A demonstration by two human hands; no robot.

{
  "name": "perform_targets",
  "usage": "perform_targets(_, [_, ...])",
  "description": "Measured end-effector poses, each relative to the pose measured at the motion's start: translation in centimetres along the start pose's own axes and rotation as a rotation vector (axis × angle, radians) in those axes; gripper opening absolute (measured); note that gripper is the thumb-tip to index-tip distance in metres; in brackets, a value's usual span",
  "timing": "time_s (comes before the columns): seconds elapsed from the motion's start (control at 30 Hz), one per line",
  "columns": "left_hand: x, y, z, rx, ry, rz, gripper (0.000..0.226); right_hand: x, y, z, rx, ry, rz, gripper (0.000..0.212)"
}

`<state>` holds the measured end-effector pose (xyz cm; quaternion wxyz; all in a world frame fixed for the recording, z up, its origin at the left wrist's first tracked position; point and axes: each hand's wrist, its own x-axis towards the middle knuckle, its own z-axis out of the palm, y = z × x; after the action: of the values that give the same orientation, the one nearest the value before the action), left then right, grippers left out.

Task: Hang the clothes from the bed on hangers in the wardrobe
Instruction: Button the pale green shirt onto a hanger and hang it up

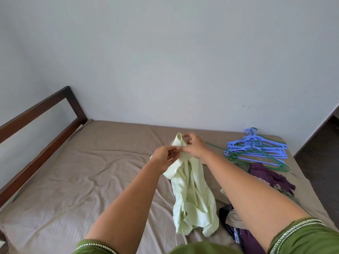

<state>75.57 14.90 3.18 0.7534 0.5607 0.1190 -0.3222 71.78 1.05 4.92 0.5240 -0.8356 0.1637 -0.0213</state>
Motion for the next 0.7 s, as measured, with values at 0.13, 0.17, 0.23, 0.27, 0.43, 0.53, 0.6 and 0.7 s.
perform_targets(0.13, [0.1, 0.2, -0.3, -0.027, 0.019, -0.154, 0.051, -0.9, -0.6, 2.2, -0.236, 0.031, -0.154, 0.017])
perform_targets(0.17, [-0.1, 0.3, -0.4, -0.047, 0.002, -0.16, 0.041, -1.3, -0.6, 2.7, -0.244, -0.046, -0.162, 0.018])
perform_targets(0.23, [-0.2, 0.1, -0.9, -0.087, 0.054, -0.128, 0.018, -2.2, -0.9, 3.6, -0.314, -0.288, -0.133, 0.035])
perform_targets(0.27, [0.3, -0.1, -1.3, -0.13, 0.114, -0.12, 0.015, -2.6, -0.9, 3.9, -0.316, -0.396, -0.082, 0.044])
perform_targets(0.43, [0.5, -1.7, -2.9, -0.198, 0.272, -0.071, 0.043, -2.7, 0.8, 5.6, 0.195, -0.202, 0.175, 0.024])
perform_targets(0.53, [0.7, -2.6, -2.8, -0.109, 0.326, -0.051, 0.041, -2.3, 2.3, 6.1, 0.045, 0.006, 0.295, 0.054])
perform_targets(0.6, [0.6, -2.8, -2.4, -0.11, 0.349, -0.059, 0.03, -2.2, 3.2, 6.3, 0.186, -0.103, 0.411, 0.077])
perform_targets(0.7, [1.1, -3.6, -1.5, -0.105, 0.221, -0.106, 0.044, -2.3, 3.8, 6.7, 0.703, -0.246, 0.532, 0.043])
